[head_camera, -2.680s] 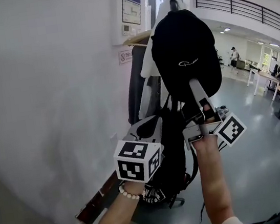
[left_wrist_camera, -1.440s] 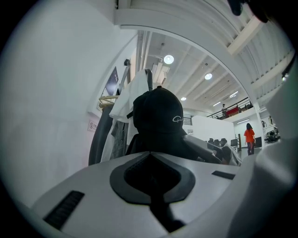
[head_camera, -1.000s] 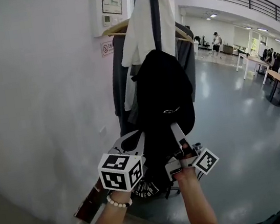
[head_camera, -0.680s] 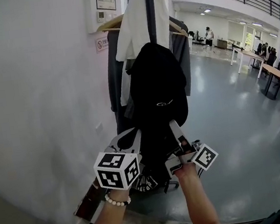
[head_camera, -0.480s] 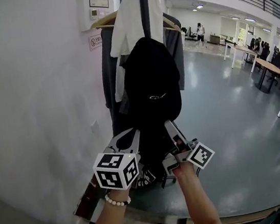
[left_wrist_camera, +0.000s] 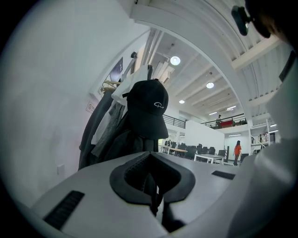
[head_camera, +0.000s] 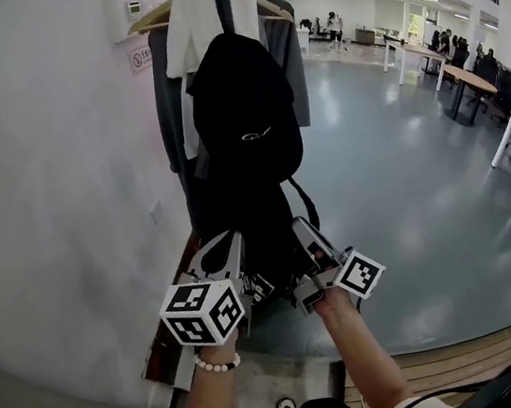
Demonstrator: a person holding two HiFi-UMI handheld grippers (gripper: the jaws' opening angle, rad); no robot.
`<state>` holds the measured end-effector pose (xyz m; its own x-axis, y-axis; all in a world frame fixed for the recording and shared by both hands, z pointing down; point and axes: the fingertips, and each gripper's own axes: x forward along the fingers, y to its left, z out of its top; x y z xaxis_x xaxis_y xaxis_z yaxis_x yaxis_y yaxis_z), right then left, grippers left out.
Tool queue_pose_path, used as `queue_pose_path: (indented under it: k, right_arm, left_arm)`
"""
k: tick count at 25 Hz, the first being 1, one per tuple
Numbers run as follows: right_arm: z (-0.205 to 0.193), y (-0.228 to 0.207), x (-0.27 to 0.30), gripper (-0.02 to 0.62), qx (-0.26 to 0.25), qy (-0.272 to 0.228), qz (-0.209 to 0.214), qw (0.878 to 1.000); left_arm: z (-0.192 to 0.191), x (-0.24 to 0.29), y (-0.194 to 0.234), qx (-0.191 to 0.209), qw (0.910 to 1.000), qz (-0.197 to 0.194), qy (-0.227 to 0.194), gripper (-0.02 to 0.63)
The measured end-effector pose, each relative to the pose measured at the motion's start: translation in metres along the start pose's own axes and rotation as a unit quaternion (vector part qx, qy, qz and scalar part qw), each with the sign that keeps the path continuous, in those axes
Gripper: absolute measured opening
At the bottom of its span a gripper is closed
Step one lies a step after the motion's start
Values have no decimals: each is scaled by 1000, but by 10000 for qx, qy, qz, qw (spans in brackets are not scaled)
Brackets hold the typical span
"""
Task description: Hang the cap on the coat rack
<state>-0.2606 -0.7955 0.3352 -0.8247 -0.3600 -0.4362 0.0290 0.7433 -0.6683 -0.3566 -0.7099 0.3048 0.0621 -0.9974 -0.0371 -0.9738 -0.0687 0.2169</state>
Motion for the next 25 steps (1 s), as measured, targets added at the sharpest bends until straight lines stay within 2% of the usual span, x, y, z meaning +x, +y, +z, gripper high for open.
queue_pose_path:
  k: [5,7,9,12,18,25]
  right_arm:
    - [-2,0,-42,67,-17,9,-157,9999]
    - [-6,0,-58,3,-1,33,-237,9997]
    - [-11,2,-80,3,75,62,-349,9993]
    - [-18,11,-118,3,88,150,-542,9984]
    - [-40,52,-181,3,-497,698,-588,9946]
    - [-64,94,-256,3,-367,875,-610,9936]
  left_arm:
    - [-36,-17,0,-374,9992,119,-117,3]
    - [-52,-27,1,-506,9984,212,-123,3]
    - [-69,-39,-5,-565,9979,300,-37,5]
    - [-90,-59,-27,-563,9978,333,44,4]
    - [-132,-109,-79,-459,9981,237,339,4]
    - [-170,-177,-136,-374,9969,279,631,3]
